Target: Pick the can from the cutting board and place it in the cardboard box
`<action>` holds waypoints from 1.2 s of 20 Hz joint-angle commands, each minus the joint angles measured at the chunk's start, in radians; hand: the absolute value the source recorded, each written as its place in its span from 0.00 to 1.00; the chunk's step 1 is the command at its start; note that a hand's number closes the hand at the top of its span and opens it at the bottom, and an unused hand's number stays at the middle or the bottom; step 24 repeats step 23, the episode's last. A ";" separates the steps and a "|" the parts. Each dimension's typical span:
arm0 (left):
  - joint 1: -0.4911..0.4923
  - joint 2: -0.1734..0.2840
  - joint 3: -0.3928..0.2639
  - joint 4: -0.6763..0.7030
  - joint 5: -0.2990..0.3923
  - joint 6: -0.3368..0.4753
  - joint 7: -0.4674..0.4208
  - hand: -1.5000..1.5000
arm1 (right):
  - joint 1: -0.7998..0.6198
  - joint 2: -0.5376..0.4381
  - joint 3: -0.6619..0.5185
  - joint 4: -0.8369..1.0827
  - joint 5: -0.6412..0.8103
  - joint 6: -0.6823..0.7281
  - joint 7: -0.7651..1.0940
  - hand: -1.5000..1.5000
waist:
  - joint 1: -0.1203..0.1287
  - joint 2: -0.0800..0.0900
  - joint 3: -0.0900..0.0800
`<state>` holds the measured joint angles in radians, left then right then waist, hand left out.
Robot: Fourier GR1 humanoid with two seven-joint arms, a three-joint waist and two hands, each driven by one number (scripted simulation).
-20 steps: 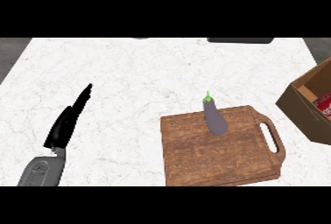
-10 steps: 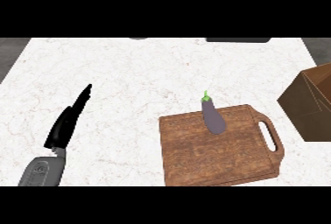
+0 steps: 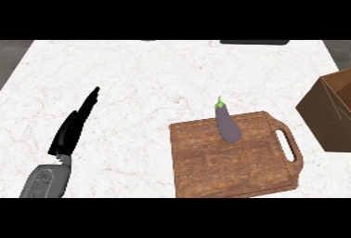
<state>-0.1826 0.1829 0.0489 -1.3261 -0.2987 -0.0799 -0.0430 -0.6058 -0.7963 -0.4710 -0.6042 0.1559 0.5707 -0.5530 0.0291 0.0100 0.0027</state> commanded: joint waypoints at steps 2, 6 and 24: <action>-0.004 -0.008 0.005 0.060 -0.009 0.017 -0.049 0.50 | -0.062 -0.056 -0.058 0.177 -0.043 0.069 -0.120 0.00 | 0.006 0.008 0.001; 0.013 0.004 -0.009 0.005 0.003 -0.020 -0.039 0.50 | -0.080 -0.110 -0.099 0.259 -0.070 0.053 -0.122 0.00 | 0.031 0.014 0.005; -0.002 -0.008 -0.006 -0.001 -0.006 0.003 -0.019 0.50 | 0.016 -0.162 -0.111 0.311 -0.079 0.022 -0.246 0.00 | 0.042 0.028 0.013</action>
